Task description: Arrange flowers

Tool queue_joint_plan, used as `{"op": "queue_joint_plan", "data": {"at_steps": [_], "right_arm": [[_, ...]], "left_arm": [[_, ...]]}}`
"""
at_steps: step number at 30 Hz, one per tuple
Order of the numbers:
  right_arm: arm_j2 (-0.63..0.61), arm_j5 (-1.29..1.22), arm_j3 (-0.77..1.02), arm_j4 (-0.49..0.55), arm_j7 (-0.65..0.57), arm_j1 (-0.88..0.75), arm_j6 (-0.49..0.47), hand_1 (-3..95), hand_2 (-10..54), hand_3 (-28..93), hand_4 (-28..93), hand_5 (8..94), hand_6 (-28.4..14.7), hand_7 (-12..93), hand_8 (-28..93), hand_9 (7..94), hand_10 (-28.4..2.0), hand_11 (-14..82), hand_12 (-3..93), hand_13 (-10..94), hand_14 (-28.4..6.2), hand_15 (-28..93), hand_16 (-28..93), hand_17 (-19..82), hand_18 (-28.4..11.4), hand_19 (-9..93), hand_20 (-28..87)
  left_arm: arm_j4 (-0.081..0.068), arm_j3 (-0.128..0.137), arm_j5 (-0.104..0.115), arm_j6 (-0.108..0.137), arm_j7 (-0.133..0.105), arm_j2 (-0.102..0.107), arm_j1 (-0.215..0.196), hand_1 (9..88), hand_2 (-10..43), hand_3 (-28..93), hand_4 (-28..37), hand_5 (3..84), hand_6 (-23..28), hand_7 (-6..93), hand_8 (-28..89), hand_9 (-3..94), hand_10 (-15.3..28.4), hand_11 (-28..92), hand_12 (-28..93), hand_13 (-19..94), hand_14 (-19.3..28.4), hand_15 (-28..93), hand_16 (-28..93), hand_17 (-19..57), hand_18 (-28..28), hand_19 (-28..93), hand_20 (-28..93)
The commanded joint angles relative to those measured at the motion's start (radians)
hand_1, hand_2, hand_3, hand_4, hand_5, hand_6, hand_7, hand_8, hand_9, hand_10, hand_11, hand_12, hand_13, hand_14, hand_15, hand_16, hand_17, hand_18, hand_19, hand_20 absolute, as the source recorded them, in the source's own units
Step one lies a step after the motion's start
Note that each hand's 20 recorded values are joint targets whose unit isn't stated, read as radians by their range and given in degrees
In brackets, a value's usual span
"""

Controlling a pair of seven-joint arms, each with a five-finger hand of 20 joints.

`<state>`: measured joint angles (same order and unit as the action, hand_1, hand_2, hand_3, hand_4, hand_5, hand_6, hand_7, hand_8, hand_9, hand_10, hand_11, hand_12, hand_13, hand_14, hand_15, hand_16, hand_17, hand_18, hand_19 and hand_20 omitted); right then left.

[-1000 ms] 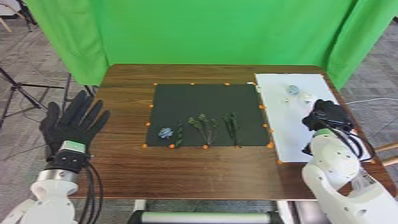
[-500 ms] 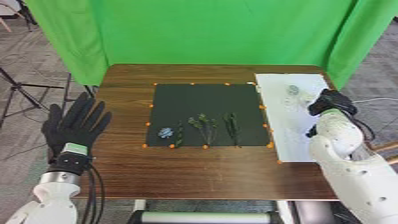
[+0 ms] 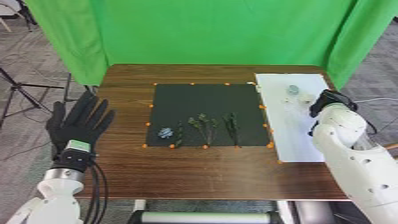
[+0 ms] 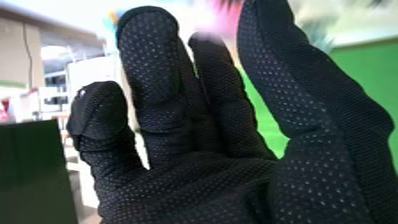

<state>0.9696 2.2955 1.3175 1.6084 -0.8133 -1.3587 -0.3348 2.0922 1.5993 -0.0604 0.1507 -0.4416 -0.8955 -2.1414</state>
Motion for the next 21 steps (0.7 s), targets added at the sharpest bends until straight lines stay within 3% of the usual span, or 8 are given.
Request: {"op": "queue_joint_plan", "data": {"at_steps": [1,6,9,14,17,21], "right_arm": [[0.016,0.008,-0.027,-0.016,0.029,-0.032,0.021,51.3,-9.5,71,-28,56.4,-5.8,13,-11,56.4,-14.3,12.0,11.5,70,-8.1,55,30,41,-23.0,93,31],[0.024,0.034,-0.039,-0.042,0.072,-0.064,0.130,55.3,-9.5,69,-28,64.1,-1.3,19,-12,69.1,-11.8,15.4,15.4,73,-6.1,54,34,42,-21.7,93,32],[0.021,0.061,-0.040,-0.034,0.084,-0.091,0.184,61.2,-9.5,64,-28,73.0,0.1,26,1,84.0,-8.1,7.2,32.0,75,-5.3,54,37,43,-21.1,93,34],[0.013,0.096,-0.037,0.024,0.099,-0.127,0.232,63.3,-9.5,66,-28,78.3,1.1,30,6,90.2,-7.7,9.1,38.5,78,-5.5,53,38,44,-20.7,93,36],[0.005,0.136,-0.024,0.114,0.125,-0.160,0.260,63.3,-9.5,67,-28,79.1,0.9,30,6,91.0,-7.8,8.9,39.7,78,-5.4,53,39,44,-20.8,93,36],[-0.018,0.276,-0.026,0.238,0.302,-0.193,0.275,63.1,-9.5,68,-28,79.4,0.7,30,6,91.3,-7.8,8.6,40.2,78,-5.0,53,40,44,-20.7,93,36]], "left_arm": [[0.000,-0.012,-0.003,-0.007,0.024,-0.008,0.010,27.7,6.9,72,-28.1,35.2,6.2,14.1,-10,27.8,11.3,17,8,20,12.2,29,-8,-5.7,13.5,33,10],[-0.001,-0.010,-0.003,-0.005,0.030,-0.009,0.009,27.7,7.3,71,-28.2,35.4,6.3,14.3,-10,28.1,11.4,17,8,20,12.3,29,-7,-5.7,13.4,33,10],[-0.003,-0.010,-0.006,-0.008,0.038,-0.009,0.012,27.7,7.4,71,-28.2,35.6,6.3,14.1,-10,28.1,11.4,17,8,20,12.4,29,-7,-5.7,13.4,33,10],[-0.006,-0.014,-0.007,-0.010,0.037,-0.009,0.014,27.6,7.7,72,-28.2,35.8,6.2,13.3,-10,28.6,11.4,17,8,21,12.5,29,-8,-5.8,13.5,33,10],[-0.009,-0.013,-0.007,-0.013,0.040,-0.011,0.015,27.7,7.7,72,-28.2,35.9,6.1,12.9,-10,28.9,11.4,17,8,21,12.5,29,-8,-5.8,13.5,33,10],[-0.006,-0.007,-0.009,-0.011,0.037,-0.008,0.007,27.6,7.8,72,-28.2,35.9,6.1,12.5,-10,29.0,11.3,17,7,21,12.4,29,-8,-5.9,13.5,33,10]]}}
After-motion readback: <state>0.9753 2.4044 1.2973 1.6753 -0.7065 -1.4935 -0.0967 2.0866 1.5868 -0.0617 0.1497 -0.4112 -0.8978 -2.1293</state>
